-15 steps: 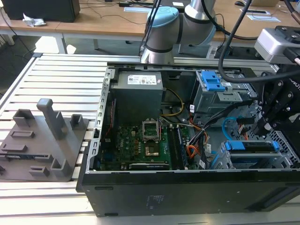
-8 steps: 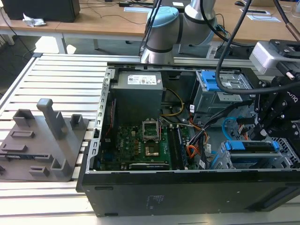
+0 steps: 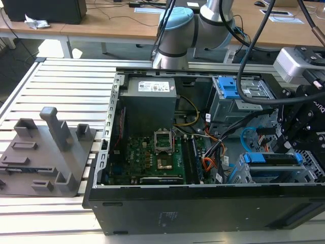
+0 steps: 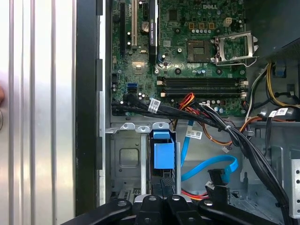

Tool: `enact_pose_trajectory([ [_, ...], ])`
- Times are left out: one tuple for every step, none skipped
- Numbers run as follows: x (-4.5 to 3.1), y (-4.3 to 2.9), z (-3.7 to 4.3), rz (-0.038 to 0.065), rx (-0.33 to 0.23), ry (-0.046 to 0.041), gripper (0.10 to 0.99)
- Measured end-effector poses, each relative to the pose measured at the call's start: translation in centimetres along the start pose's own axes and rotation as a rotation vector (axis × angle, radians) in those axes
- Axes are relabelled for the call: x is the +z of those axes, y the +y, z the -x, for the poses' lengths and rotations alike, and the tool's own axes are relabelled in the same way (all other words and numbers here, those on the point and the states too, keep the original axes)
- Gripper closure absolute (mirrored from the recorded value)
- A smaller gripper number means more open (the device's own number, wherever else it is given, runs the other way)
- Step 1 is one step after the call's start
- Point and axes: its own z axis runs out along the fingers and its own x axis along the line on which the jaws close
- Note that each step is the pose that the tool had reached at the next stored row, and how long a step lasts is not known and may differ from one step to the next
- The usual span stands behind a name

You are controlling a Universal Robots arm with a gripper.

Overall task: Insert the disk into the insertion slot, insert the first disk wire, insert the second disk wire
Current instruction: 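Insert the disk into the insertion slot, then insert the first disk wire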

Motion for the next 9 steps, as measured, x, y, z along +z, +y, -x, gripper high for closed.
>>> enact_pose_trajectory([
  [0.00,0.00,0.00,0.000,0.000,0.0000,0.980],
  [0.00,0.00,0.00,0.000,0.000,0.0000,0.980],
  [0.00,0.00,0.00,0.000,0.000,0.0000,0.980],
  [0.00,-0.01,0.00,0.000,0.000,0.0000,0.980],
  [0.00,-0.01,0.00,0.000,0.000,0.0000,0.980],
  [0.00,-0.01,0.00,0.000,0.000,-0.0001,0.980],
  [0.00,-0.01,0.00,0.000,0.000,0.0000,0.980],
  [0.00,-0.02,0.00,0.000,0.000,0.0000,0.980],
  [0.00,-0.01,0.00,0.000,0.000,-0.0001,0.980],
])
